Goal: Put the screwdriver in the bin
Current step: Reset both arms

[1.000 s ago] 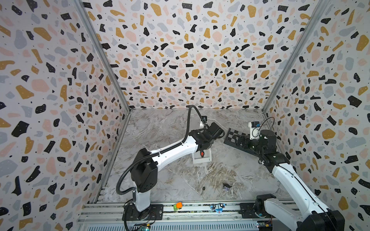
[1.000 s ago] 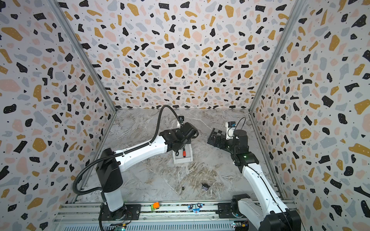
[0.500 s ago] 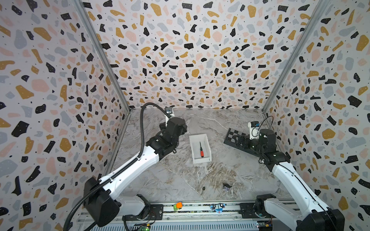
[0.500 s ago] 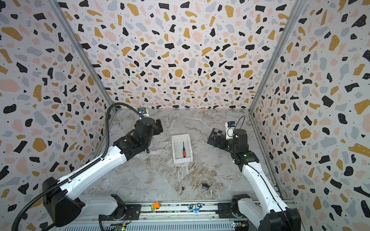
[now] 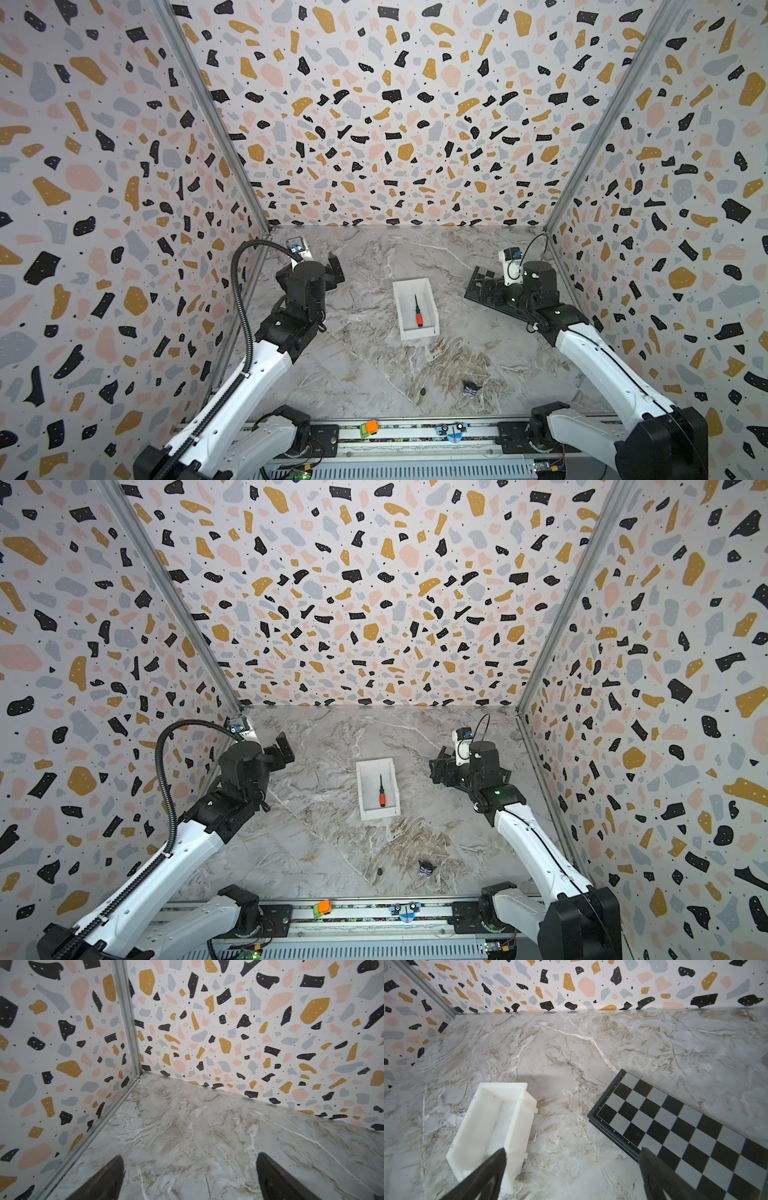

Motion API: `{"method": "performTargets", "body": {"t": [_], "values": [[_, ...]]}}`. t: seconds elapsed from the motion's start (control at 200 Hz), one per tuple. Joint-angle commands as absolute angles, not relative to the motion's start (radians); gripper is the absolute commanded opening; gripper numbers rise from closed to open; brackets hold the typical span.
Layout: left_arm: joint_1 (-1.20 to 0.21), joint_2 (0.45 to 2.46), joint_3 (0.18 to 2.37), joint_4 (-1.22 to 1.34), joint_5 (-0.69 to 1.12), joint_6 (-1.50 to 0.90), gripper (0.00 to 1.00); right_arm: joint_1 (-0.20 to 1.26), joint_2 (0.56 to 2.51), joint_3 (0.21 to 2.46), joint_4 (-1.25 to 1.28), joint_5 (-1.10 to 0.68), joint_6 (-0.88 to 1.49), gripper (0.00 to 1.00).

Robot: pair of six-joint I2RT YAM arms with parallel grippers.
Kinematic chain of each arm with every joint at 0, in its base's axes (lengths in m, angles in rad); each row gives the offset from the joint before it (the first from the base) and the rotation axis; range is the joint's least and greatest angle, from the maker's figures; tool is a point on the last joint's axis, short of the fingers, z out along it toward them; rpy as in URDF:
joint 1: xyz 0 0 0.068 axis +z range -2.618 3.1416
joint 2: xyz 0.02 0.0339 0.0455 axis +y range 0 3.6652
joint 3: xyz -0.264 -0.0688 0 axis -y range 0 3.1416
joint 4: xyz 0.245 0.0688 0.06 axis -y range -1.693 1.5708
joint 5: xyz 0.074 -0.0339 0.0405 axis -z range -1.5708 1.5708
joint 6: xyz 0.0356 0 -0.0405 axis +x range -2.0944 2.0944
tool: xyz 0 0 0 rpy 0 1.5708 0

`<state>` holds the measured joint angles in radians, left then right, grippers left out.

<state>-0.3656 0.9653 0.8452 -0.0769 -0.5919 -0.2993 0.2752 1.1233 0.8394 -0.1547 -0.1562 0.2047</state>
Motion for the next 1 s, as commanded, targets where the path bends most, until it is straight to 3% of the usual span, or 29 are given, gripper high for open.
{"method": "performTargets", "body": {"t": [0.0,0.15,0.3,0.411,0.571,0.821,0.996], "values": [[-0.322,0.944,0.778,0.054,-0.673,-0.233,1.0,0.299,1.129,0.879,-0.121,-0.107,0.192,0.99],[-0.266,0.936,0.662,0.188,-0.657,-0.195,1.0,0.297,1.094,0.816,-0.051,-0.086,0.182,0.99],[-0.222,0.917,0.484,0.448,-0.639,-0.111,1.0,0.29,1.01,0.735,-0.025,0.058,0.179,0.99],[-0.15,0.93,0.419,0.503,-0.574,-0.148,1.0,0.276,0.966,0.685,0.0,0.14,0.145,0.99],[-0.122,0.95,0.311,0.621,-0.62,-0.146,1.0,0.25,0.954,0.548,0.17,0.188,0.025,0.99],[-0.12,1.098,0.235,0.824,-0.497,-0.121,1.0,0.109,0.952,0.368,0.452,0.056,0.007,0.99],[-0.12,1.178,0.228,0.886,-0.48,-0.116,1.0,0.089,0.988,0.279,0.638,0.067,0.022,0.99]]}}
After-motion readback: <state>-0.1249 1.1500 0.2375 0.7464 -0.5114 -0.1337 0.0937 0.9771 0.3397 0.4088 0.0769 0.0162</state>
